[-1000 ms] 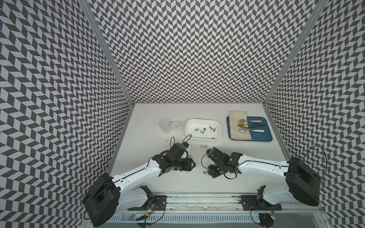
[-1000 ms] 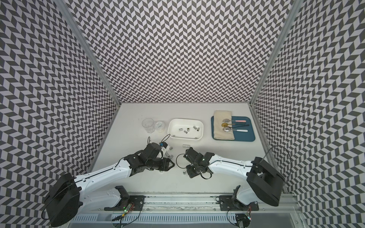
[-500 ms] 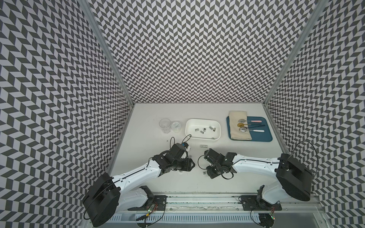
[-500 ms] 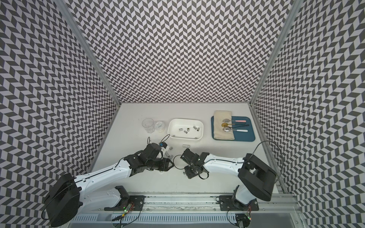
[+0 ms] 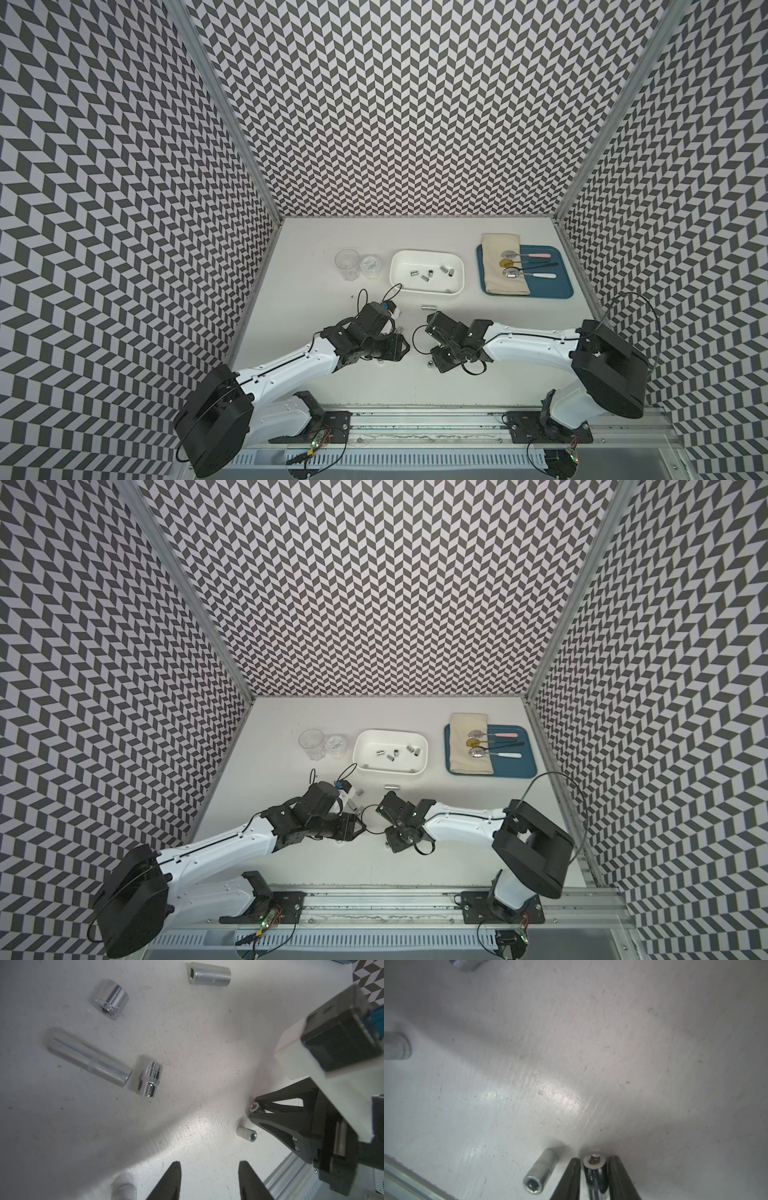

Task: Put the socket on the desktop into the storage box
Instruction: Pick up the socket head at the center of the board.

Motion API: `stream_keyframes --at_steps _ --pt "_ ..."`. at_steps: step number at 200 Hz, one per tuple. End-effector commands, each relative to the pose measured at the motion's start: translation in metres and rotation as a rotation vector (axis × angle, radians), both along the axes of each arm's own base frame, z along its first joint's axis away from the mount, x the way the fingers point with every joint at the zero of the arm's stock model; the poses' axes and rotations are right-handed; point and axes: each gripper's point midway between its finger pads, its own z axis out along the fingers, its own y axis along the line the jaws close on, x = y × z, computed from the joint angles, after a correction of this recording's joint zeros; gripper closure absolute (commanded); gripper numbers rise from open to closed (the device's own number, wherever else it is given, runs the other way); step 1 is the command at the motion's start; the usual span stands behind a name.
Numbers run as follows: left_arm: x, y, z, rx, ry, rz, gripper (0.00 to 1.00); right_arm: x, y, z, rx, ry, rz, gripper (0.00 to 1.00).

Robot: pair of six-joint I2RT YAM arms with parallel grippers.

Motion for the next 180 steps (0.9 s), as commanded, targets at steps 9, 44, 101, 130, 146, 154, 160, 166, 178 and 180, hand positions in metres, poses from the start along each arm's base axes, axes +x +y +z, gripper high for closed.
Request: stream_keyframes --at_steps 9,44,101,130,146,154,160,166,178,180 --pt "-0.002 0.003 -0.001 0.008 -0.002 0.005 0.52 -0.001 -0.003 -0.012 -0.038 0.001 0.010 0.79" --pt "-0.002 0.003 -0.002 0.011 0.000 0.006 0.51 0.000 -0.005 -0.012 -0.048 -0.003 0.008 0.82" --pt "-0.001 0.003 -0.002 0.012 0.000 0.013 0.51 0.009 -0.005 0.002 -0.040 -0.056 -0.013 0.82" --pt "0.001 0.002 -0.001 0.008 -0.006 0.018 0.51 0.016 -0.009 0.011 -0.045 -0.085 -0.035 0.82" --pt "0.002 0.002 0.000 0.007 -0.011 0.021 0.52 0.021 -0.010 0.016 -0.043 -0.099 -0.046 0.82" --pt "0.003 0.002 0.000 0.005 -0.012 0.024 0.51 0.024 -0.012 0.018 -0.040 -0.105 -0.054 0.82" --pt "0.004 0.001 0.001 0.003 -0.016 0.025 0.51 0.026 -0.012 0.020 -0.037 -0.110 -0.057 0.82" --pt "0.005 0.001 0.001 0.003 -0.017 0.026 0.52 0.028 -0.013 0.022 -0.037 -0.115 -0.062 0.82" --pt "0.008 0.000 0.004 -0.002 -0.026 0.033 0.52 0.033 -0.015 0.027 -0.029 -0.127 -0.073 0.82" --pt "0.008 0.000 0.004 -0.002 -0.027 0.034 0.52 0.034 -0.015 0.027 -0.028 -0.129 -0.075 0.82"
